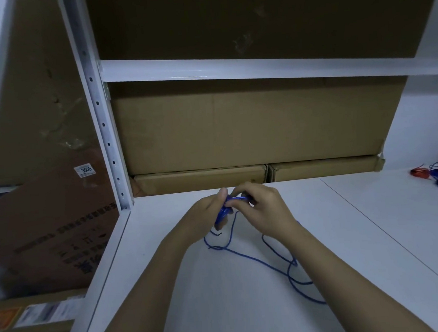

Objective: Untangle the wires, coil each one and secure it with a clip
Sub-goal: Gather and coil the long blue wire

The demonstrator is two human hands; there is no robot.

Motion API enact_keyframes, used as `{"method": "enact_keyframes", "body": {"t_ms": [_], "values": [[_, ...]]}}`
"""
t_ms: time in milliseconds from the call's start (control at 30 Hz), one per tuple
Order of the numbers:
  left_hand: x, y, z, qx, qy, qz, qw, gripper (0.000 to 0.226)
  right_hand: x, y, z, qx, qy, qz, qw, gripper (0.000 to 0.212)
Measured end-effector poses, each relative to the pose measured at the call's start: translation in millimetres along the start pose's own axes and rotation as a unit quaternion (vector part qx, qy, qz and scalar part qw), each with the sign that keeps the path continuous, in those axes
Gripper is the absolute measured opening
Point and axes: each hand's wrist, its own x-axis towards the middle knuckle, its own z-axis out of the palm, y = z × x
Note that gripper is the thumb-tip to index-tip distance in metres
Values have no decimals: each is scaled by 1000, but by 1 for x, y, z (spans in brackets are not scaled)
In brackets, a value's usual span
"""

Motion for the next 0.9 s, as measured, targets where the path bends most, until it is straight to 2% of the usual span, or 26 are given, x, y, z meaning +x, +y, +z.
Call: {"method": "enact_keyframes", "body": {"t_ms": [100, 200, 333, 400, 467, 567, 700, 767, 833, 900], "values": [[-2, 5, -1, -112, -24, -20, 993, 67, -1, -3, 2, 134, -8, 105, 985, 22], [-6, 9, 0, -139, -18, -26, 990, 68, -5, -7, 8, 192, -38, 102, 975, 19], [-10, 9, 3, -186, 16, -44, 981, 71, -8, -13, 17, 168, -77, 93, 978, 23], [-11, 10, 4, -218, 35, -68, 973, 71, -10, -18, 23, 92, -69, 83, 990, 38], [-12, 13, 5, -235, 38, -86, 968, 72, -12, -20, 29, 53, -45, 86, 994, 41], [-11, 17, 9, -149, 75, -86, 982, 75, -14, -18, 32, 102, -55, 123, 986, 33], [-7, 11, 10, -59, 172, -22, 983, 50, -17, -15, 25, 76, -12, 179, 981, 34], [-10, 9, 8, -51, 141, -7, 989, 47, -21, -12, 22, 41, -3, 201, 979, 31], [-16, 14, 14, 3, 88, -1, 996, 47, -25, -10, 19, 21, -10, 218, 976, 32], [-18, 19, 27, 70, 109, 15, 992, 44, -27, -8, 13, 17, -11, 225, 974, 37]]}}
